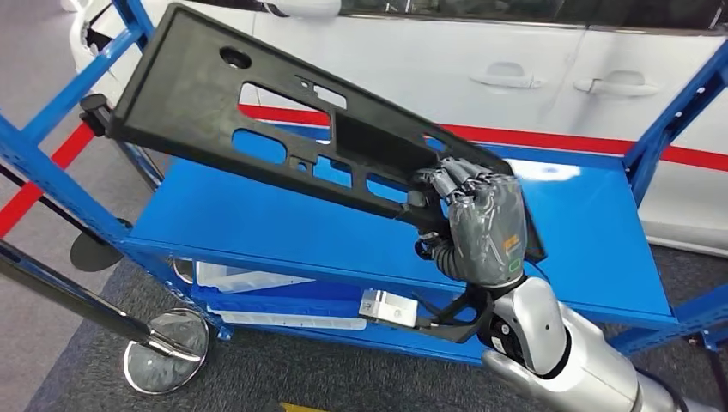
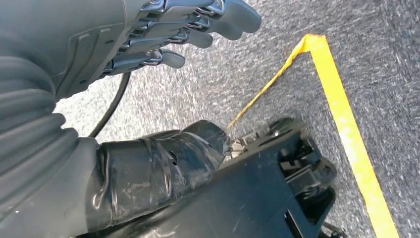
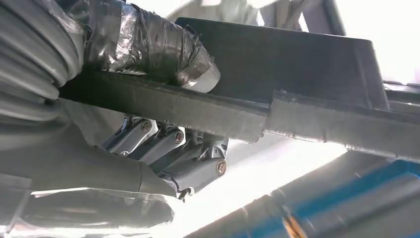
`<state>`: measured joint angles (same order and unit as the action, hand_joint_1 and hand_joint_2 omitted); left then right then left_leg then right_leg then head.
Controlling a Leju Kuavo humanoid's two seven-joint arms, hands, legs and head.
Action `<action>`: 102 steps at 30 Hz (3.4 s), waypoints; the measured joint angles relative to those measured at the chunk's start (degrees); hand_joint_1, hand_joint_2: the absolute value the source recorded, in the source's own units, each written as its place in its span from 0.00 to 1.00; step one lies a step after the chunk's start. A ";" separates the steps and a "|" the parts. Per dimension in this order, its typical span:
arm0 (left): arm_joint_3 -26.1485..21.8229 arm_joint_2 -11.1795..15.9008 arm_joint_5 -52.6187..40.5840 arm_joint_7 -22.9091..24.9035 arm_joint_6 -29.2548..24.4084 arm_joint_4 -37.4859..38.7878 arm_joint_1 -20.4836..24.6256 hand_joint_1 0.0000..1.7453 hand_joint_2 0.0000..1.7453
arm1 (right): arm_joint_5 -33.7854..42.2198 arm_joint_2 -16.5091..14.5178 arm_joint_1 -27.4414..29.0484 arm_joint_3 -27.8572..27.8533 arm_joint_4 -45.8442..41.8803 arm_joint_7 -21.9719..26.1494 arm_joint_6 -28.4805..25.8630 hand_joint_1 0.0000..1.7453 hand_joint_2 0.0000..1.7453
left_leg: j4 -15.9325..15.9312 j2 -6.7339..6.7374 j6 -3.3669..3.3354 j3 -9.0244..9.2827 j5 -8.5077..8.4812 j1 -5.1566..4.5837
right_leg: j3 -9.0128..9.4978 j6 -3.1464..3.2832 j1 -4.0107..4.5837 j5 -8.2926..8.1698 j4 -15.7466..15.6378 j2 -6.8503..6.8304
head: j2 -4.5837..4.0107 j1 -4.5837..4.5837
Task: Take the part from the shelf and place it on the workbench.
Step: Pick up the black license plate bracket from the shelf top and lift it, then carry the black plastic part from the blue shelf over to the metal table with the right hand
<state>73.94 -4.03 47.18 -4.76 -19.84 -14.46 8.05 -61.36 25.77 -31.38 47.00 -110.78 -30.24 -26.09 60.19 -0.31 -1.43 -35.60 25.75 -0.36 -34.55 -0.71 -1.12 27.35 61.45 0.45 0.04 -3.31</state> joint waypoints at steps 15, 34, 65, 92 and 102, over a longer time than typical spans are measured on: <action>0.01 1.57 0.11 4.87 3.11 0.13 0.47 0.00 1.00 | 20.07 -9.24 17.97 1.94 -6.47 22.13 -13.01 1.00 1.00 | -1.74 0.21 -1.55 5.91 4.91 -1.01 | -2.98 1.89 0.69 -3.64 -0.56 -0.71 | 0.00 -0.96; 0.04 2.28 0.11 4.85 3.38 0.16 0.27 0.00 1.00 | 20.52 -13.01 21.19 2.21 -4.79 22.42 -13.12 1.00 1.00 | -0.01 0.41 0.74 -3.68 -3.69 0.15 | 4.67 1.51 0.30 2.98 -1.12 -0.46 | 0.00 -0.59; 2.99 1.57 -4.48 4.20 3.26 0.15 3.65 0.00 1.00 | 23.43 -15.41 27.57 -1.38 -5.18 28.75 -13.17 1.00 1.00 | -0.65 0.88 0.36 -4.06 -4.44 -0.22 | 6.56 1.44 0.39 3.49 -2.41 -0.53 | 0.00 -0.29; 3.15 1.09 0.97 2.68 7.14 0.10 0.66 0.00 1.00 | 70.31 -19.20 24.96 -0.51 0.10 58.38 -11.40 1.00 1.00 | -1.13 -4.13 -0.85 2.15 1.07 -0.30 | 1.95 0.59 0.08 0.64 -0.72 2.42 | 0.00 -0.45; 1.98 1.16 2.34 1.84 5.93 0.06 0.30 0.00 1.00 | 76.93 -19.75 24.72 -0.51 1.39 62.33 -7.83 1.00 1.00 | 13.83 -0.27 2.40 -5.75 6.87 0.87 | 1.78 1.79 -0.24 -0.15 -1.58 -3.24 | 0.00 -1.35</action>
<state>75.92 -2.87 49.53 -2.93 -13.90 -14.40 8.36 15.57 6.02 -6.66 46.49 -109.39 32.09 -33.92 74.01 -0.59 0.97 -41.34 32.62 0.51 -32.77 1.09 -1.36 27.20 59.87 -2.78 0.04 -4.66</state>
